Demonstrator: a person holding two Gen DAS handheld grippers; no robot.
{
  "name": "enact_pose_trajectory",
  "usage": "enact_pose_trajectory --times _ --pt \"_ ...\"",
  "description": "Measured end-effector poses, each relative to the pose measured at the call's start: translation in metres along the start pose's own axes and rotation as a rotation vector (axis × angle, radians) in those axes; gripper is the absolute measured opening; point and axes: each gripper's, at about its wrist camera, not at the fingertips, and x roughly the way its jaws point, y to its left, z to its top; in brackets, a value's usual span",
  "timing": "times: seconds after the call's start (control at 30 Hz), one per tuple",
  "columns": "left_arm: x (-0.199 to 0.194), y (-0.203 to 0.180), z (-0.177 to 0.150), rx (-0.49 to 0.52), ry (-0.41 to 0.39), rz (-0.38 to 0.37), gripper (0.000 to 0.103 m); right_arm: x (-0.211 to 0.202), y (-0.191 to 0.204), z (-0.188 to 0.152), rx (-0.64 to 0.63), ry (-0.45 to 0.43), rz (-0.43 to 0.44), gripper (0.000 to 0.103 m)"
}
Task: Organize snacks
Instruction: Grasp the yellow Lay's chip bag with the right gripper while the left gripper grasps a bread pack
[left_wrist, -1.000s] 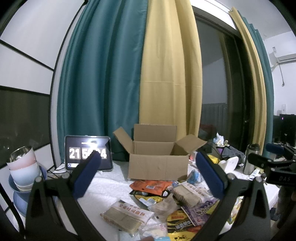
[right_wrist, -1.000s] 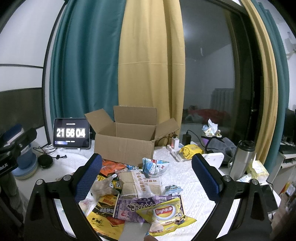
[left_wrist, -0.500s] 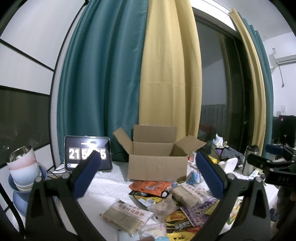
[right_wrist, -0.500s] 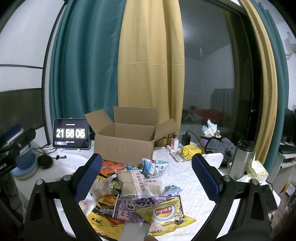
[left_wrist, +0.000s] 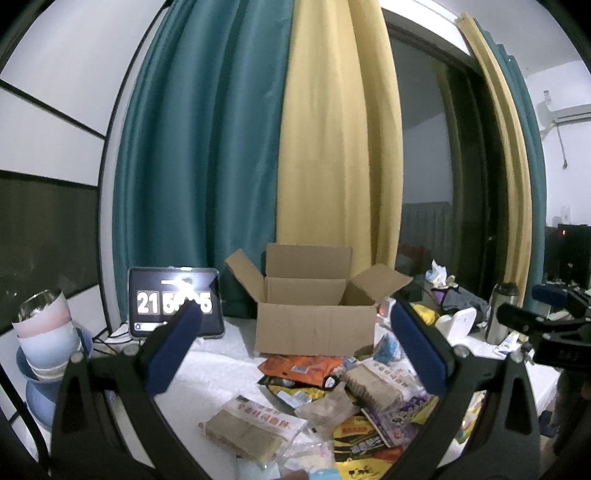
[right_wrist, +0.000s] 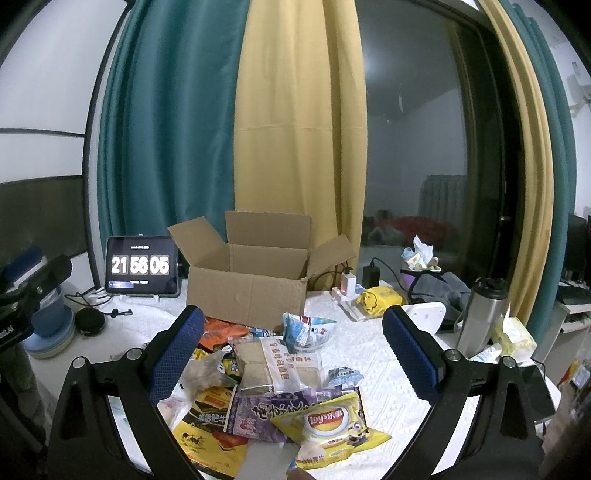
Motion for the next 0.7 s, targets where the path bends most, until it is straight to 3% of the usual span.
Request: enact_pose_trajectory --times 0.17,0.47,0.57,0.7 --pt "0.020 0.008 -0.021 -0.006 0.095 0.024 0.103 0.011 -0.010 -0.011 0.013 0.048 -0.017 0.100" --pt "0.072 0.013 -0.101 -0.004 0.375 0.018 0.103 0.052 -0.028 -0.056 0.047 0.210 -0.048 0.100" --pt "0.079 0.013 -0.129 0.008 0.438 0.014 0.103 0.070 -0.032 -0.076 0.058 0.274 -0.040 0.100" --pt "0.086 0.022 -0.152 0.019 0.492 0.062 0.103 0.087 -0.036 -0.098 0.068 0.340 -0.050 0.100"
